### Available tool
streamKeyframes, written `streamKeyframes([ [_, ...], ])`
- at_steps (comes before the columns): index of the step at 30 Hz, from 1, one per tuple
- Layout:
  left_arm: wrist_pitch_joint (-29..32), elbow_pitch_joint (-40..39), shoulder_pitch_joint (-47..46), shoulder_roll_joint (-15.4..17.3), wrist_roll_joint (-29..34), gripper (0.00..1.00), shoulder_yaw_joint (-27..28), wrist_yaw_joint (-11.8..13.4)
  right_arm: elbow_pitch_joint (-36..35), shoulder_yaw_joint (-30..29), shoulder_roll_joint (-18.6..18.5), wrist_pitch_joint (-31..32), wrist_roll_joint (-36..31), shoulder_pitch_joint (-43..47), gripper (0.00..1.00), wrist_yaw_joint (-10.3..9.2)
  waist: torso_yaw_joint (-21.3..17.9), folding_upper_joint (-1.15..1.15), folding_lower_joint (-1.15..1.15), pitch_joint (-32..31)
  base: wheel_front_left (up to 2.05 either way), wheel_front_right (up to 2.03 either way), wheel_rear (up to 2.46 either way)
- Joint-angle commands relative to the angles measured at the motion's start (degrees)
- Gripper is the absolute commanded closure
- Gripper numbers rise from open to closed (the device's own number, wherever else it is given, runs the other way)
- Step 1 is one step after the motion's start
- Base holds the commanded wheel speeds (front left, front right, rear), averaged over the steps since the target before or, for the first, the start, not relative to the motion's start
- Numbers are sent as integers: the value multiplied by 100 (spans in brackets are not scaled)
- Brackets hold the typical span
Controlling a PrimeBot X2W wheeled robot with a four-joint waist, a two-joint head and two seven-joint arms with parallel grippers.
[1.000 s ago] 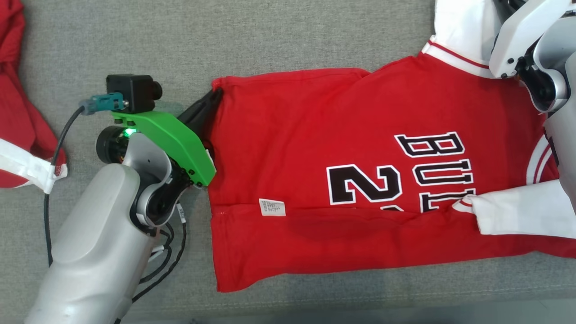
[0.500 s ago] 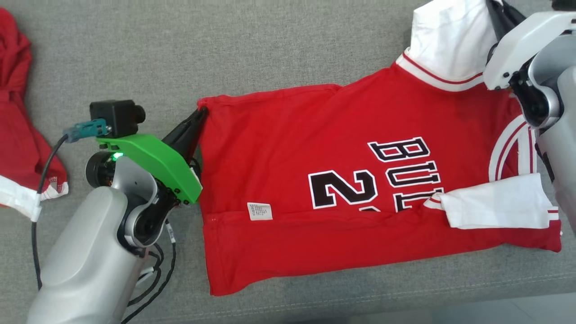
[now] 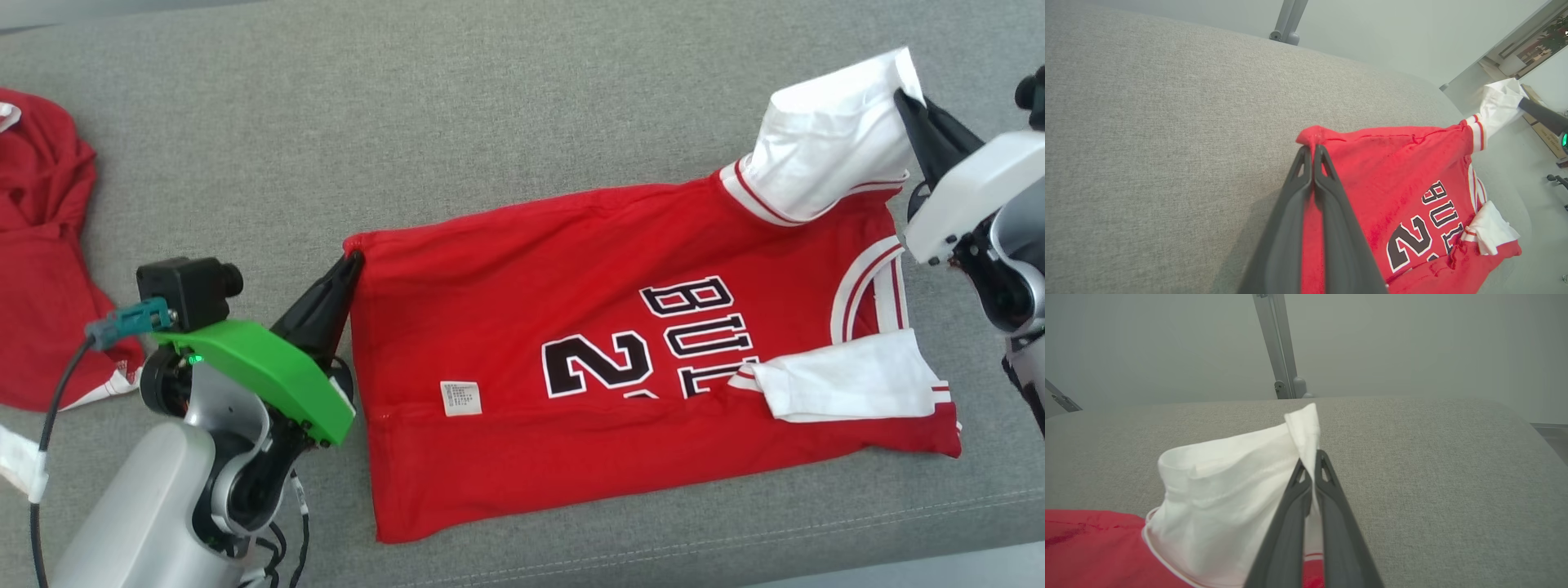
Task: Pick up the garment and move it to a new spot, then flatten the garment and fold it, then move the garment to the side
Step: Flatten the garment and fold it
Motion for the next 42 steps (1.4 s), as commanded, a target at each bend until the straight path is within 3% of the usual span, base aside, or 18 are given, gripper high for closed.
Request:
streamKeyframes([
  [1, -17, -111, 197, 54, -17, 100, 9, 60, -161, -58, -41, 25, 66, 282, 100, -10, -84, 48, 0, -193, 0, 0, 0],
  [6, -194, -417, 869, 124, -109, 100, 78, 242, -800, -309, -23, 142, 217, 1234, 100, -10, -167, 48, 0, -343, 0, 0, 0],
  [11, -406, -516, 1660, -19, -350, 100, 115, 390, -1219, -608, 283, 160, 253, 2204, 100, -9, -278, 48, 0, -430, 0, 0, 0],
  [20, -729, -132, 2178, -208, -513, 100, 153, 391, -1053, -709, 725, 34, -36, 2983, 100, -9, -342, 48, 0, -495, 0, 0, 0],
  [21, -784, -58, 2194, -239, -491, 100, 162, 411, -1011, -665, 698, -44, -168, 3031, 53, -9, -338, 48, 0, -535, 0, 0, 0],
  [22, -825, -29, 2213, -259, -490, 100, 167, 428, -987, -644, 684, -64, -210, 3059, 0, -9, -334, 48, 0, -561, 0, 0, 0],
  [23, -843, -14, 2237, -260, -458, 60, 149, 442, -976, -638, 667, -86, -229, 3073, 0, -9, -333, 48, 0, -582, 0, 0, 0],
  [24, -895, -2, 2262, -233, -377, 8, 110, 427, -964, -672, 648, -99, -250, 3072, 0, -9, -332, 48, 0, -604, 0, 0, 0],
  [25, -967, 14, 2281, -205, -276, 0, 71, 400, -973, -693, 618, -90, -266, 3077, 0, -9, -326, 48, 0, -627, 0, 0, 0],
  [28, -1363, 61, 2393, -202, 8, 0, 22, 370, -1085, -795, 501, 1, -289, 3137, 0, -9, -302, 48, 0, -733, 0, 0, 0],
  [34, -2367, 43, 2704, -303, 814, 0, 57, 630, -1577, -1415, 448, 192, -352, 3176, 0, -7, -260, 48, 0, -897, 0, 0, 0],
  [38, -2529, 36, 2767, -518, 1458, 0, 170, 747, -1544, -1643, 617, 461, -694, 3052, 0, -7, -149, 48, 0, -891, 0, 0, 0],
  [42, -2531, -58, 2823, -884, 2052, 0, 401, 627, -1117, -1616, 874, 676, -1169, 3001, 0, -8, 15, 48, 0, -872, 0, 0, 0],
])
